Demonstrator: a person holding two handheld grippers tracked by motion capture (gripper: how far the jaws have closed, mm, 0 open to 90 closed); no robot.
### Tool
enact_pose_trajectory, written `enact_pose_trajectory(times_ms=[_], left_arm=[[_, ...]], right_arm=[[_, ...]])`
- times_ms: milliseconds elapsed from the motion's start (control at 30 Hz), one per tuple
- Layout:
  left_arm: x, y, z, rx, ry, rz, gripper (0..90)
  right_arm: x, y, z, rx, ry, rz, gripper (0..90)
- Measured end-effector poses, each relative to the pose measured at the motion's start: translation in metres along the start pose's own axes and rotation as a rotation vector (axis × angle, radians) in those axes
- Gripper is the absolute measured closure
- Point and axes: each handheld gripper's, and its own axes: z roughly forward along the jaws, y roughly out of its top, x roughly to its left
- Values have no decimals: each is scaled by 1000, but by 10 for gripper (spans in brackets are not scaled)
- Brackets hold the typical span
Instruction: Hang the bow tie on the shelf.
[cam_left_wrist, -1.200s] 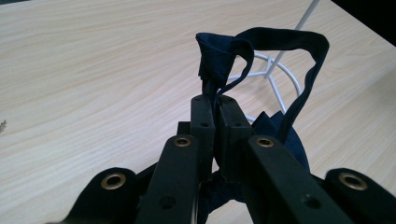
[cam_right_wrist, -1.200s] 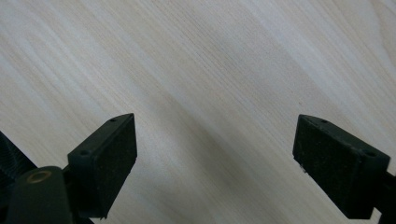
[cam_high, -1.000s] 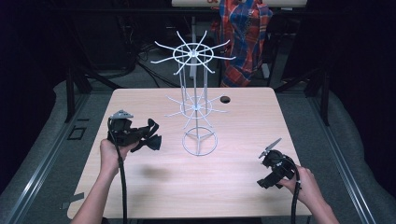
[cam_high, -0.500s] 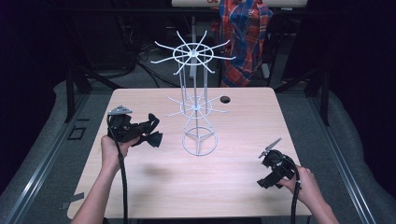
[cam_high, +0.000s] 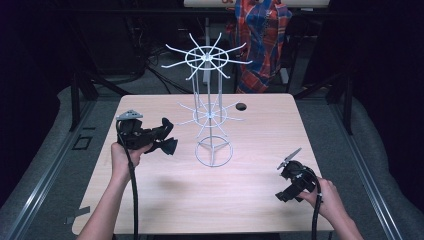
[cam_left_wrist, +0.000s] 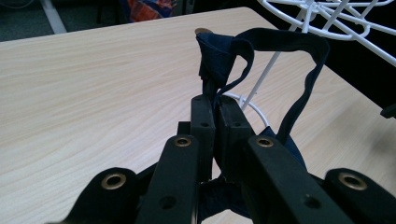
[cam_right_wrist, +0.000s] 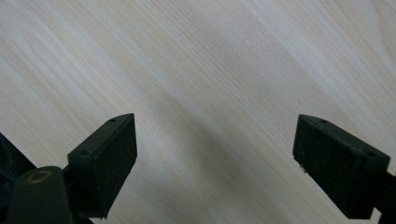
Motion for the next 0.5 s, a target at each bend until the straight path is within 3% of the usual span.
enact_pose_trajectory(times_ms=[200,500], left_arm=[[-1,3,1,-18,-6,-12,863],[-5,7,6,-11,3,3,863]], right_arm=[[0,0,0,-1,5,4,135],[0,-1,0,8,-1,-1,135]])
